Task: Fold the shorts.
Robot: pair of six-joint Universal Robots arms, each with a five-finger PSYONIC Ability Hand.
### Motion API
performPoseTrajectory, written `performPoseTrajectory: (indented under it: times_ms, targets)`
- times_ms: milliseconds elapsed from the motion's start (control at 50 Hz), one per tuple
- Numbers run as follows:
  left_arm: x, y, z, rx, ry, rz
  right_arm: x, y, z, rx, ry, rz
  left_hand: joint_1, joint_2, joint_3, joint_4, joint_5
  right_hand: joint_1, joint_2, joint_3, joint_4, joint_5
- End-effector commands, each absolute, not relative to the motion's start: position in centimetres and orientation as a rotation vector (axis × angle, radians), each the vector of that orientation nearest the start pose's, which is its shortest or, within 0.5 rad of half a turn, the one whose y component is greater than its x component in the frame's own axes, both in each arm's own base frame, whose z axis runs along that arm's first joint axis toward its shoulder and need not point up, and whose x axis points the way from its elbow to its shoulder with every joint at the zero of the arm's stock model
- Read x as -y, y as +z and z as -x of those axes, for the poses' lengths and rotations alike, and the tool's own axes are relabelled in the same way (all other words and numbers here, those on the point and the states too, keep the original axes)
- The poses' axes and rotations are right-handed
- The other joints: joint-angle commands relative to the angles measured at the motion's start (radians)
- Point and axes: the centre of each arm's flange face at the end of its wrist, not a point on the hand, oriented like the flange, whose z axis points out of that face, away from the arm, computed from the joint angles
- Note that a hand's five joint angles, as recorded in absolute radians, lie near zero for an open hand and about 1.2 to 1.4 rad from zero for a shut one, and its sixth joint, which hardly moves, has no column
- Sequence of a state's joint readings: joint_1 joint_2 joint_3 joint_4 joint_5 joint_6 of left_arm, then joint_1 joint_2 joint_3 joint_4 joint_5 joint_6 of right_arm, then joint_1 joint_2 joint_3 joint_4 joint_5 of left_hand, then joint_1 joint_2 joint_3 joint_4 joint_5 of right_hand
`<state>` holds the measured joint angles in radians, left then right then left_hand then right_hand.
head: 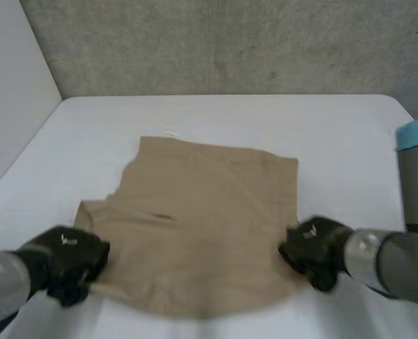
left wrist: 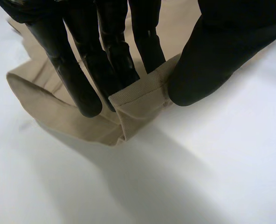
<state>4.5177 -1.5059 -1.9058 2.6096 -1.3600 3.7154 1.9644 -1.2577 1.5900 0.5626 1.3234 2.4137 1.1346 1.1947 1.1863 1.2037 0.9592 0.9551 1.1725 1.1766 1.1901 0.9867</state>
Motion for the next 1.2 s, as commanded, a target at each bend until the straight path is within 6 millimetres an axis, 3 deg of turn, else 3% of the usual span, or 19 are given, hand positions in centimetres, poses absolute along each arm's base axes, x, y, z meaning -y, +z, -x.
performPoseTrajectory:
  times_ms: [20, 60, 140, 180, 220, 240, 280, 360, 380, 520, 620, 700, 900, 920, 980, 1000, 1060, 1200]
  targets:
    - [10.8, 24.0, 18.6, -2.722, -1.09, -1.45, 16.7, 21.0, -20.0, -2.321, -0.905, 1.765, 0.262, 0.202, 0.21, 0.193, 0.262, 0.441, 0.224, 0.22, 0.206, 0.235]
    - [10.9, 24.1, 18.7, -2.693, -1.131, -1.466, 17.1, 21.3, -19.8, -2.305, -0.931, 1.723, 0.262, 0.202, 0.21, 0.193, 0.262, 0.441, 0.224, 0.22, 0.206, 0.235]
    - [13.4, 24.3, 18.9, -2.571, -1.322, -1.423, 18.7, 22.1, -19.5, -2.271, -1.01, 1.563, 0.262, 0.202, 0.21, 0.193, 0.262, 0.441, 0.224, 0.22, 0.206, 0.235]
    - [15.5, 24.3, 19.3, -2.466, -1.464, -1.394, 19.1, 22.2, -19.5, -2.271, -1.027, 1.532, 0.262, 0.202, 0.21, 0.193, 0.262, 0.441, 0.224, 0.22, 0.206, 0.235]
    - [17.3, 24.0, 19.7, -2.403, -1.541, -1.379, 21.1, 21.8, -19.8, -2.277, -1.103, 1.411, 0.262, 0.202, 0.21, 0.193, 0.262, 0.441, 0.224, 0.22, 0.206, 0.235]
    - [19.1, 23.5, 20.3, -2.349, -1.602, -1.378, 21.8, 21.5, -19.9, -2.285, -1.118, 1.378, 0.262, 0.202, 0.21, 0.193, 0.262, 0.441, 0.224, 0.22, 0.206, 0.235]
    - [20.8, 23.3, 20.9, -2.293, -1.677, -1.367, 23.2, 21.0, -20.0, -2.302, -1.161, 1.329, 0.262, 0.202, 0.21, 0.193, 0.262, 0.441, 0.224, 0.22, 0.206, 0.235]
    - [22.8, 23.0, 22.3, -2.213, -1.77, -1.385, 26.4, 20.2, -20.4, -2.339, -1.26, 1.248, 0.262, 0.202, 0.21, 0.193, 0.262, 0.441, 0.224, 0.22, 0.206, 0.235]
    - [25.5, 22.0, 24.4, -2.132, -1.847, -1.415, 27.3, 19.9, -20.6, -2.357, -1.283, 1.228, 0.262, 0.202, 0.21, 0.193, 0.262, 0.441, 0.224, 0.22, 0.206, 0.235]
    - [31.2, 20.1, 28.6, -2.013, -1.916, -1.343, 31.2, 18.4, -23.0, -2.374, -1.441, 1.197, 0.262, 0.202, 0.21, 0.193, 0.262, 0.441, 0.224, 0.22, 0.206, 0.235]
    - [36.2, 18.2, 30.4, -1.895, -2.018, -1.239, 34.1, 18.0, -24.7, -2.331, -1.683, 1.168, 0.262, 0.202, 0.21, 0.193, 0.262, 0.441, 0.224, 0.22, 0.206, 0.235]
    - [38.7, 16.9, 31.4, -1.799, -2.111, -1.194, 35.9, 17.9, -26.0, -2.251, -1.894, 1.144, 0.262, 0.202, 0.21, 0.193, 0.262, 0.441, 0.224, 0.22, 0.206, 0.235]
    - [41.3, 12.9, 32.5, -1.752, -2.152, -1.168, 38.1, 15.1, -28.0, -2.176, -2.13, 1.165, 0.262, 0.202, 0.21, 0.193, 0.262, 0.441, 0.224, 0.22, 0.206, 0.235]
    - [41.3, 12.7, 32.5, -1.756, -2.151, -1.176, 38.4, 14.8, -28.2, -2.155, -2.178, 1.183, 0.262, 0.202, 0.21, 0.193, 0.262, 0.335, 0.117, 0.113, 0.1, 0.128]
    - [40.8, 12.5, 33.1, -1.737, -2.185, -1.192, 38.8, 14.8, -28.3, -2.144, -2.235, 1.202, -0.865, -0.925, -0.916, -0.934, -0.864, -0.673, -0.891, -0.895, -0.908, -0.879]
    - [40.6, 12.4, 33.3, -1.727, -2.193, -1.202, 38.9, 14.7, -28.1, -2.158, -2.248, 1.199, -0.96, -1.02, -1.012, -1.029, -0.959, -0.781, -0.998, -1.002, -1.016, -0.987]
    - [39.9, 13.6, 33.9, -1.639, -2.283, -1.189, 38.9, 15.2, -27.9, -2.173, -2.267, 1.165, -0.96, -1.02, -1.012, -1.029, -0.959, -0.781, -0.998, -1.002, -1.016, -0.987]
    - [38.2, 18.1, 33.7, -1.484, -2.419, -1.082, 37.4, 21.0, -26.7, -2.116, -2.322, 0.889, -0.959, -1.019, -1.011, -1.028, -0.958, -0.781, -0.998, -1.002, -1.016, -0.987]
